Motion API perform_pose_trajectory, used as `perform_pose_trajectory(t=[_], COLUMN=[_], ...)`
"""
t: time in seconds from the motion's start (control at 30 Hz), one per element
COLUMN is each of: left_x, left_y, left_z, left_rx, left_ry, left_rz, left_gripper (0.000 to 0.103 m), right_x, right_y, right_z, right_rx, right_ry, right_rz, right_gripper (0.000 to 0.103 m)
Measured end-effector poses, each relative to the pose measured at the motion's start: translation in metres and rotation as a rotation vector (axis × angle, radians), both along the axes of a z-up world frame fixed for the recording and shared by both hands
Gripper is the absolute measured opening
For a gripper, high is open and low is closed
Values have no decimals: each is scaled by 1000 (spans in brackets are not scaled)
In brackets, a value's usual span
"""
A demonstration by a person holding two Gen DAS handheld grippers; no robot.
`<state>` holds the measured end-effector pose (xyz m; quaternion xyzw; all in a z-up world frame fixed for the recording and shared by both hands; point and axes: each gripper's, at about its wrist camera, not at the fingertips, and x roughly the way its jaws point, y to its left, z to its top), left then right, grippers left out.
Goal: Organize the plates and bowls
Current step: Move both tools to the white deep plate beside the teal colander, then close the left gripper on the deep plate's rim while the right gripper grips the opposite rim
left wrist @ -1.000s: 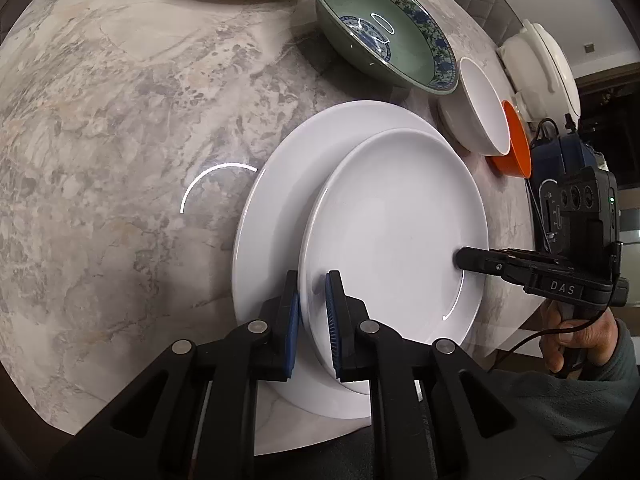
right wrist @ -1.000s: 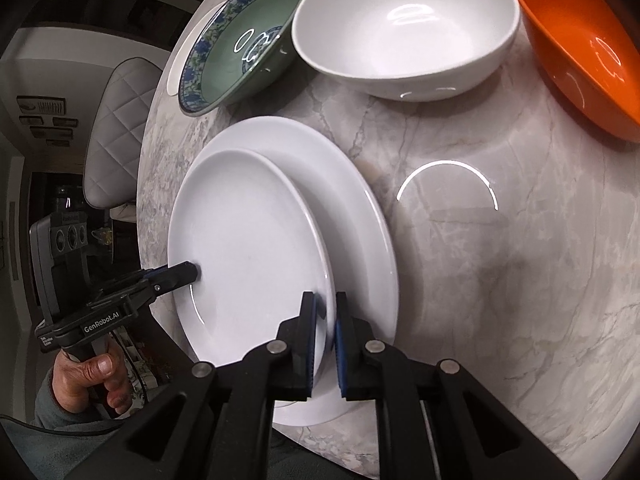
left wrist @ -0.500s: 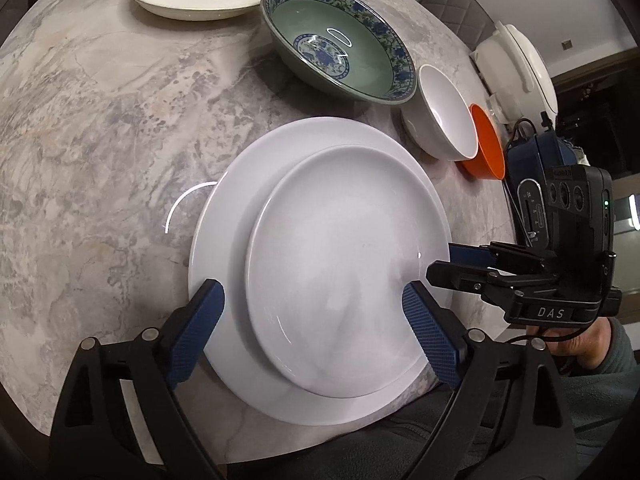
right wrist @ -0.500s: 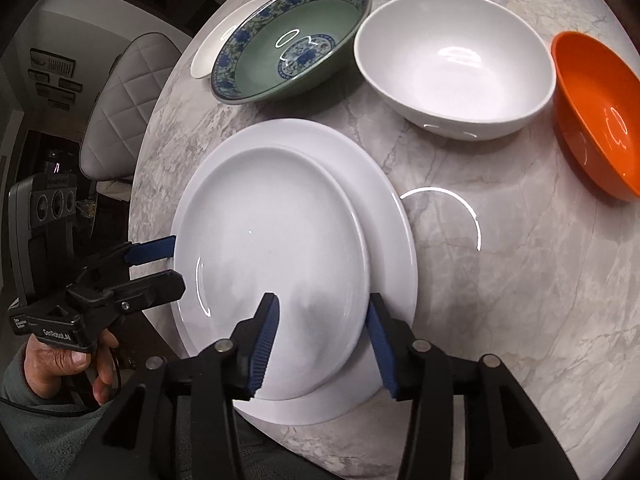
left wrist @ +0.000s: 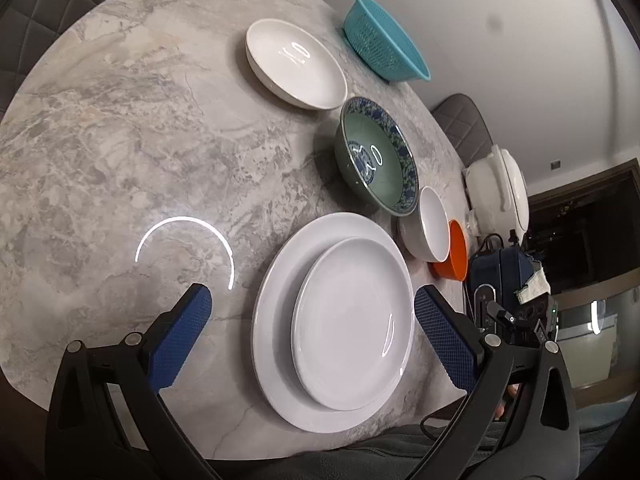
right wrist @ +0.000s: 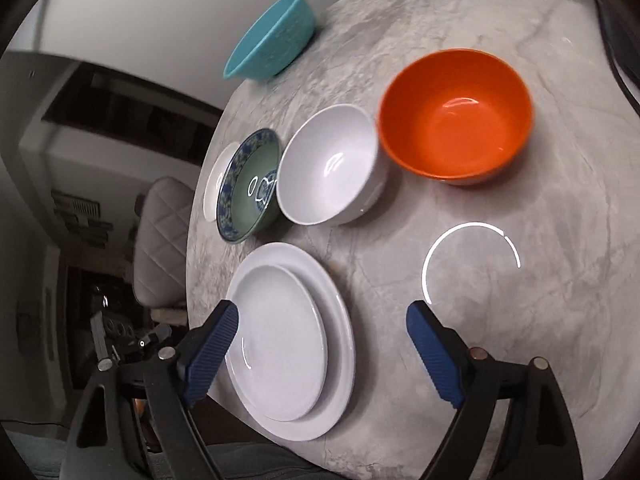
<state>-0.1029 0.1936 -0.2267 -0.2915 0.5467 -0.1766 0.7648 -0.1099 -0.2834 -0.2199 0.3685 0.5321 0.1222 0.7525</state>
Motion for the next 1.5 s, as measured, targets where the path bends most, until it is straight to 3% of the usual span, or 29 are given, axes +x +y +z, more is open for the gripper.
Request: perform_pose_trajectory(t=[0.17,0.27,0.4,0.57,0.73,0.83,1.0,1.17,1.23,1.33,1.5], left_x=[-3,1,11,33,78,113,175,219,231,240,253], left_y=[6,13,29,55,72,78,78,67,60,51,46], left_z=[11,15,17,12,12,16,14,-2,-11,-24,-44], left_rx=[27,39,78,132,143,124,184,219,229,263,247], left_ry=[-16,-17,15,60,56,38,50,61,69,79,103], left_rz=[24,57,128,202,194,169,146,97,58,15,-2], left_gripper=[103,103,103,103,102,102,102,101,100,96,84], right_x=[-22,-20,-16,6,60,114,223,306,328,344,361], right_y=[-19,-19,-14,-5,-14,-20,13,94,126,166,196], right_z=[-6,-5,-1,15,37,66,98,77,57,30,-7], right_rx=[117,165,261,239,129,78,29,-3,-4,-21,-30], right_ry=[31,40,45,-2,-44,-119,-190,-120,-66,-7,96], right_rz=[-101,-119,-156,-126,-43,12,187,430,499,597,678], right_gripper=[93,103,103,103,101,101,100,92,80,70,56])
